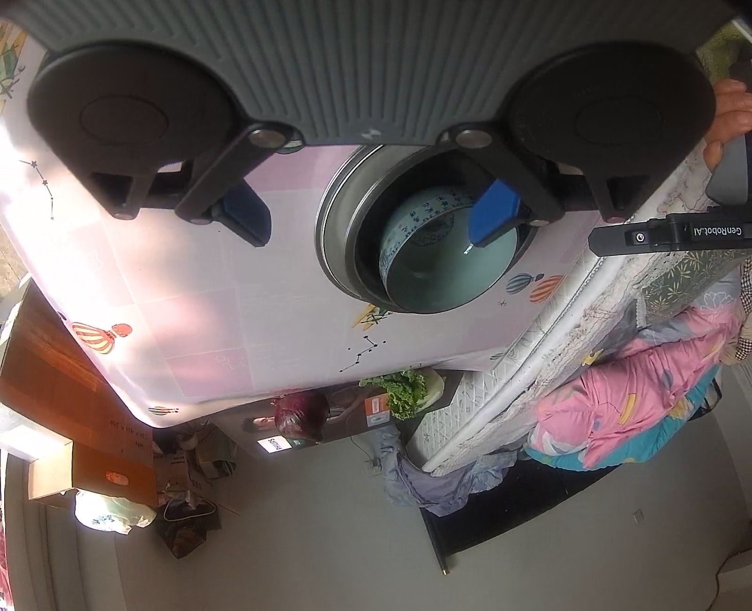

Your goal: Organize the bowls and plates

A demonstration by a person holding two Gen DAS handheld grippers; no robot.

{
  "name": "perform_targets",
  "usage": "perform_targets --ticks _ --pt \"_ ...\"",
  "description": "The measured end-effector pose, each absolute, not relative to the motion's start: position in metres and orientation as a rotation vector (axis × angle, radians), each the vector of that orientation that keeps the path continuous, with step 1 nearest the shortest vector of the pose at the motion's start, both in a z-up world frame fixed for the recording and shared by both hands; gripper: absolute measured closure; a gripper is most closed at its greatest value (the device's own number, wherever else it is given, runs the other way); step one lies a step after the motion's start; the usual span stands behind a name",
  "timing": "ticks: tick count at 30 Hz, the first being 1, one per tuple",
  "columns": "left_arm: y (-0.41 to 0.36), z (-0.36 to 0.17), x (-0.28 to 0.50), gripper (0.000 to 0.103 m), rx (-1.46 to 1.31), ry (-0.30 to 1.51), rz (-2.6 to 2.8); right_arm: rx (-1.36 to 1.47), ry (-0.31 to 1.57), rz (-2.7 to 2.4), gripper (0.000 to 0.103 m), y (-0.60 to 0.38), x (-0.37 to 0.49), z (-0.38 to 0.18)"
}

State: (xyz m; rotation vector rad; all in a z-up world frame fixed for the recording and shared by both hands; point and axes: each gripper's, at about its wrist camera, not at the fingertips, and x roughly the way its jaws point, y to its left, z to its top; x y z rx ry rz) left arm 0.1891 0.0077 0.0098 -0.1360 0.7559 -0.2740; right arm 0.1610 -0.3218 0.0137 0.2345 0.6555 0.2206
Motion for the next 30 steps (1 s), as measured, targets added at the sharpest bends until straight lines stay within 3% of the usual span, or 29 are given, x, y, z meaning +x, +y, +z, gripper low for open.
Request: perform_targets --ticks 1,20,30 --pt "0.009 0.013 0.183 0.0 -0.136 0.751 -0.269 0.225 0.639 0.221 0.001 -0.319 0.153 0.019" --pt "-0.03 0.024 0.119 0.0 0.187 0.718 -0.089 0.004 0.59 0.11 0.001 -0.271 0.066 0.048" --pt "-0.024 0.013 0.123 0.0 0.09 0.797 -0.089 -0.056 0.636 0.022 0.001 -0.266 0.068 0.041"
